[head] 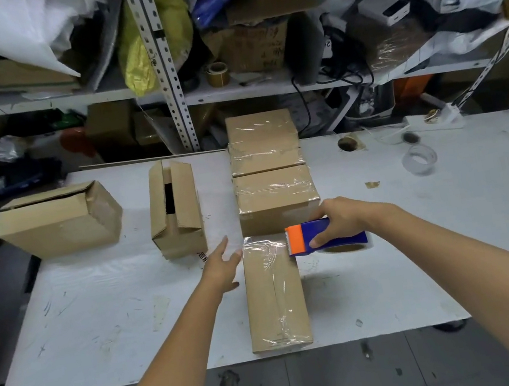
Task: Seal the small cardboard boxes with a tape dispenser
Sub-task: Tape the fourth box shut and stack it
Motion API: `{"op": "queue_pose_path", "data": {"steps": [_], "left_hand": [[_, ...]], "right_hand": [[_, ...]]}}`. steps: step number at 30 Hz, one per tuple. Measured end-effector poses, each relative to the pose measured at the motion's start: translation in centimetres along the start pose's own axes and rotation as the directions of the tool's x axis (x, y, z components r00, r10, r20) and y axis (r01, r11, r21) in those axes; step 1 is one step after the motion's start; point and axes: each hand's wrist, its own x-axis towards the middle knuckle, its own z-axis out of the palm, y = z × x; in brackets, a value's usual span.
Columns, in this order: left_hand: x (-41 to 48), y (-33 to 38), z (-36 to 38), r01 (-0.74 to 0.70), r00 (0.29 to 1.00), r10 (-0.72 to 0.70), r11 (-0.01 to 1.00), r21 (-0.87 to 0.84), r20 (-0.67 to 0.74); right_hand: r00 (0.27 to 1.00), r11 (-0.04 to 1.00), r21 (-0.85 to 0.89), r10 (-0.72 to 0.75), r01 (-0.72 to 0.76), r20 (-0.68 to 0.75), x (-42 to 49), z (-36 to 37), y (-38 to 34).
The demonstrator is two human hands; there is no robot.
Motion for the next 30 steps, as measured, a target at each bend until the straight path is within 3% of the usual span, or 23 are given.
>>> {"op": "queue_pose_path", "data": {"steps": [4,9,19,26,30], "left_hand": [[0.0,-0.5,-0.1,-0.108,0.987,0.114,0.992,0.059,-0.112],[-0.9,-0.5,1.4,-0.247,0.963,0.265,0.944,0.221,-0.057],[0.0,-1.7,1.0,-0.204,0.971,0.226,0.956,0.212,-0.082],[0.1,-2.3,1.3,-0.206,0.971,0.225,0.959,0.193,-0.079],[-0.2,-2.4,1.4,-0.217,0.969,0.229,0.968,0.124,-0.089]], "right_hand": [[1.000,1.000,0.023,0.010,-0.010,-0.024,-0.3,0.4,-0.1],[0.999,1.000,0.004,0.003,-0.002,-0.038,-0.7,0.8,0.1],[0.999,0.998,0.040,0.037,-0.039,0.035,-2.5,0.6,4.6],[0.995,0.980,-0.200,-0.037,0.017,-0.096,-0.7,3.4,0.9],[0.969,0.947,-0.318,-0.038,-0.043,-0.244,-0.1,5.0,0.1]]}}
